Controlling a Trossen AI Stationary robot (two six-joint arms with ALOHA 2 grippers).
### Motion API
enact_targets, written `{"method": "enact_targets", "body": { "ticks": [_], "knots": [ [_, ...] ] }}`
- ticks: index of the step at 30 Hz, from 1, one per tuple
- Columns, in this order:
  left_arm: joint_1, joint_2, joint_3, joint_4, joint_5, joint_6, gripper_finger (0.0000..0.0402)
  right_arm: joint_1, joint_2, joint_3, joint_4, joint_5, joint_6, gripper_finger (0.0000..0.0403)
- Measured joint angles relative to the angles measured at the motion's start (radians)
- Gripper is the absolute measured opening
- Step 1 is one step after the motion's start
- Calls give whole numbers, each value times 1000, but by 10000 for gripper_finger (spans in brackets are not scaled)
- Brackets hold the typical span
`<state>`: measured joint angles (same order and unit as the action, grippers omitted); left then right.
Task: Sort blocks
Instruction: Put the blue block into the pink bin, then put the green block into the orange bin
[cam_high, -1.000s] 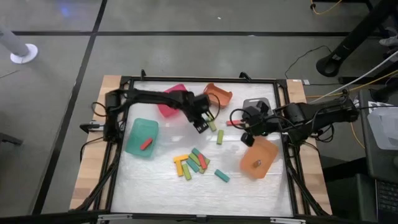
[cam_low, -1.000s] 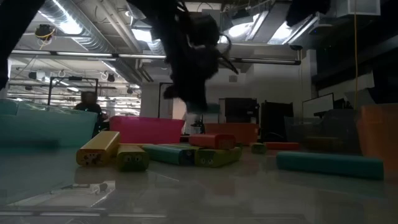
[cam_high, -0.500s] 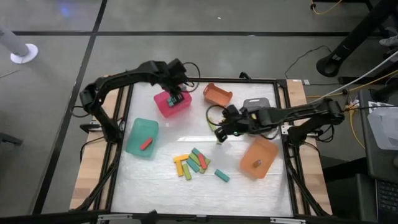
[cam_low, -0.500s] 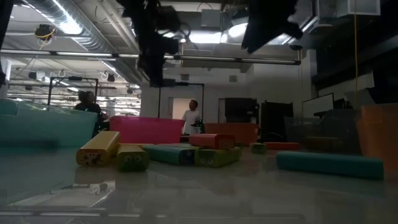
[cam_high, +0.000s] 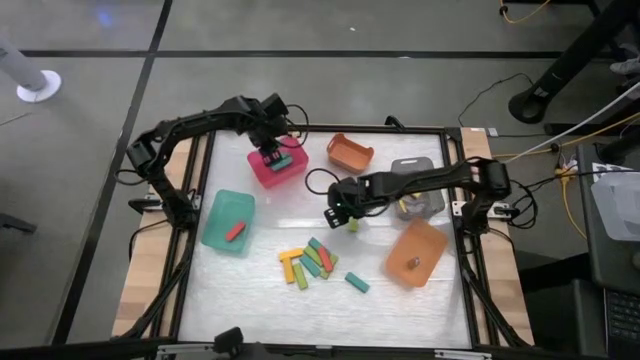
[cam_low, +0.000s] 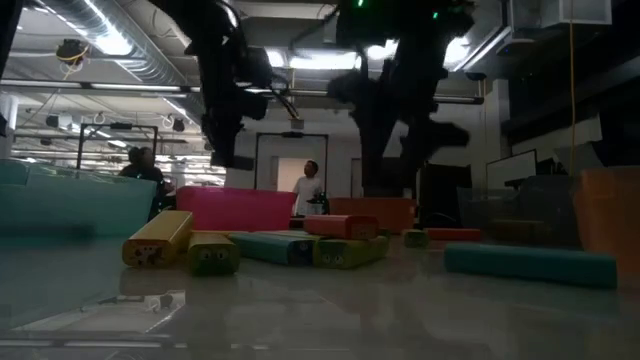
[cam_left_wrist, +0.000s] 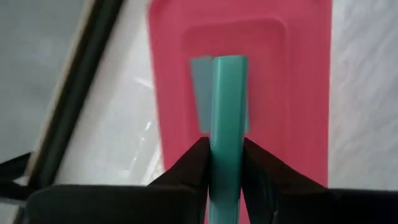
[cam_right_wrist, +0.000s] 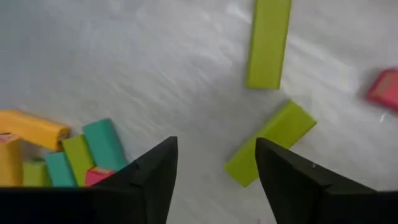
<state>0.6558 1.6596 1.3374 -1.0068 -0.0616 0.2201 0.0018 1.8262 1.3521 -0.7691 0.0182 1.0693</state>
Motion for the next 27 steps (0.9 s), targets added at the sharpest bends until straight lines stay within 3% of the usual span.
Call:
{"method": "enact_targets", "body": {
  "ticks": [11, 19, 27],
  "knots": [
    [-23, 0, -92, 7, 22, 20, 65, -2, 82, 0, -50, -38, 91, 226],
    [-47, 0, -185, 127, 26, 22, 117, -2, 85, 0, -138, -30, 161, 225],
    [-54, 0, -190, 159, 26, -35, 145, -2, 85, 0, -123, 35, 165, 225]
  ]
}}
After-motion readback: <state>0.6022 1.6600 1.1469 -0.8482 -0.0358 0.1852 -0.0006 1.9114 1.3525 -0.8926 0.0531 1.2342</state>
